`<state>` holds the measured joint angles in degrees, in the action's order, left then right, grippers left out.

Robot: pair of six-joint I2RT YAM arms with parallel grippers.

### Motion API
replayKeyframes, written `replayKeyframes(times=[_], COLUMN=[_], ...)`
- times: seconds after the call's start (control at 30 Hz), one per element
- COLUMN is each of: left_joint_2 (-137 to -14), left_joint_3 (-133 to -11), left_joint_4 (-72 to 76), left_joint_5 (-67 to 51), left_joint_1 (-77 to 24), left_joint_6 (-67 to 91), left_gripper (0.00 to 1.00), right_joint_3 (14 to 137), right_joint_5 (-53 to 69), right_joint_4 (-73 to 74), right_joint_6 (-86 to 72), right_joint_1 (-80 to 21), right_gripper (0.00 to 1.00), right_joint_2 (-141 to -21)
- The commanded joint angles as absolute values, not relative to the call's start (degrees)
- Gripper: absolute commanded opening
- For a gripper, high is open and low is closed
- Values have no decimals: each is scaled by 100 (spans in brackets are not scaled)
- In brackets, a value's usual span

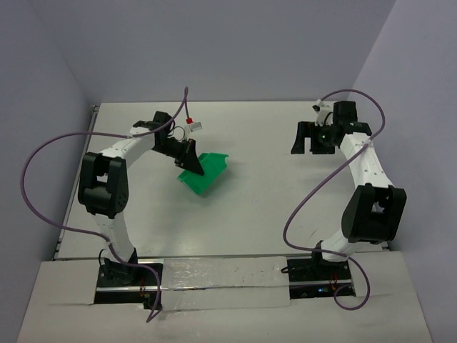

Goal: Build the wood block tower

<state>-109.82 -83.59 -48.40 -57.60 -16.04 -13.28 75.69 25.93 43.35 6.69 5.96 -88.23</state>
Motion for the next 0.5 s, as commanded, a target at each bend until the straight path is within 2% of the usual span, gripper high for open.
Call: replayKeyframes(times=[0.0, 0.27, 0.47], left_joint_2=[-10790, -11044, -11838], left_joint_3=[-8263, -7796, -8362], left_joint_4=[-4842, -4588, -6577], left_joint_5=[-7508, -8350, -9126], left_joint_1=[-1632, -2039, -2118], left_joint_6=[-1544, -1650, -3809], left_gripper=[0, 0, 0], right_joint_3=[7876, 7892, 7756], right_joint_5=[2829, 2710, 2742], right_joint_4=[4549, 4982, 5162], right_joint_6=[816, 1094, 1145], right_joint_1=[845, 938, 985], right_gripper=[100, 100, 100], right_joint_2=[-8769, -8483, -8194])
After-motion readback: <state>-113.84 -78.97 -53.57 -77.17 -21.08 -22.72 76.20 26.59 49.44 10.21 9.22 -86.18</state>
